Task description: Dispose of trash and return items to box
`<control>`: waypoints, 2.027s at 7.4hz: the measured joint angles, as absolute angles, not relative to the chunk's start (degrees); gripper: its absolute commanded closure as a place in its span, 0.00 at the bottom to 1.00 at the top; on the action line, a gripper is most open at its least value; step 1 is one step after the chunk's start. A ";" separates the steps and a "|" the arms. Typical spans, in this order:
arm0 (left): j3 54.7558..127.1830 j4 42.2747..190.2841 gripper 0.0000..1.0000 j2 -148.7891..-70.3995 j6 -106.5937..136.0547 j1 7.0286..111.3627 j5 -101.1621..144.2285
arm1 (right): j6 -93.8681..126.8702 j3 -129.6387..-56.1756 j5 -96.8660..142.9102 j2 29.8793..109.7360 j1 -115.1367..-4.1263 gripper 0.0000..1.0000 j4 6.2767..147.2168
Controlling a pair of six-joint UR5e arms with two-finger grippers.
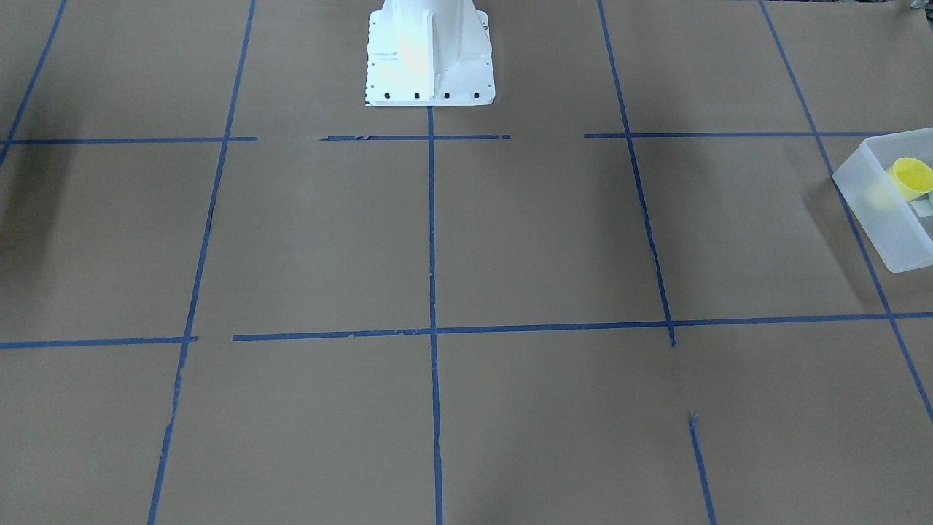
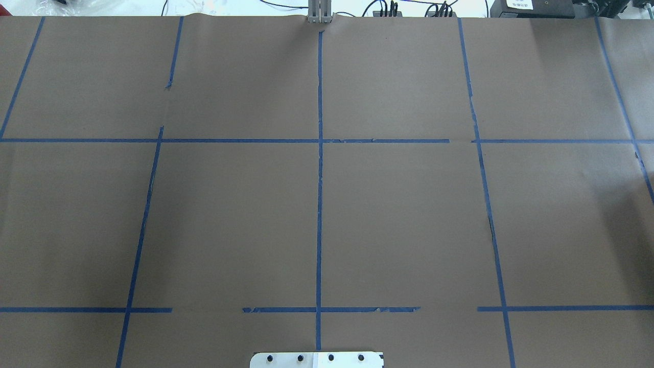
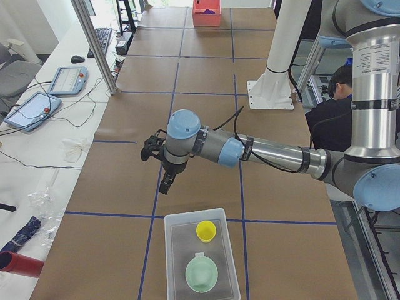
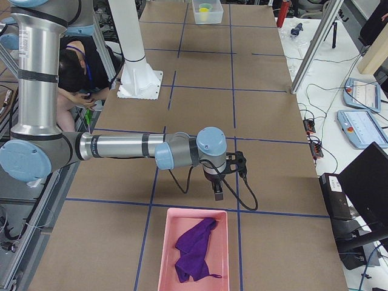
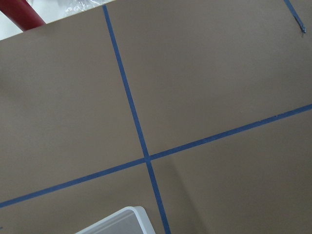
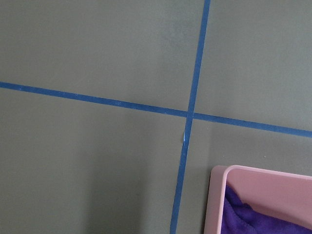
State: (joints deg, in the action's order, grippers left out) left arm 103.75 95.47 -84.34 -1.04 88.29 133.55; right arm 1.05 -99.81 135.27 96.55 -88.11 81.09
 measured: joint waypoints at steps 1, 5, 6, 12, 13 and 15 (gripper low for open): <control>101.68 94.13 0.00 -83.96 -1.21 88.09 133.96 | 1.33 -99.50 135.85 96.61 -87.21 0.00 81.99; 100.46 93.17 0.00 -82.58 -1.25 88.06 133.90 | 1.11 -101.00 136.78 97.03 -85.46 0.00 86.22; 100.22 93.25 0.00 -82.55 -1.27 87.99 133.83 | 0.96 -101.60 136.29 97.87 -85.13 0.00 86.34; 100.61 93.44 0.00 -82.46 -1.14 87.89 133.88 | 0.88 -101.53 136.01 100.93 -84.57 0.00 85.86; 100.77 93.53 0.00 -82.49 -1.14 87.89 133.88 | 0.93 -101.46 135.90 100.96 -84.56 0.00 85.83; 100.94 93.59 0.00 -82.48 -1.14 87.90 133.97 | 0.87 -100.86 135.72 101.27 -84.55 0.00 85.60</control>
State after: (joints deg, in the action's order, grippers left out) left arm 100.94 93.59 -82.48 -1.14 87.90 133.97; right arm 0.87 -100.86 135.72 101.27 -84.55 85.60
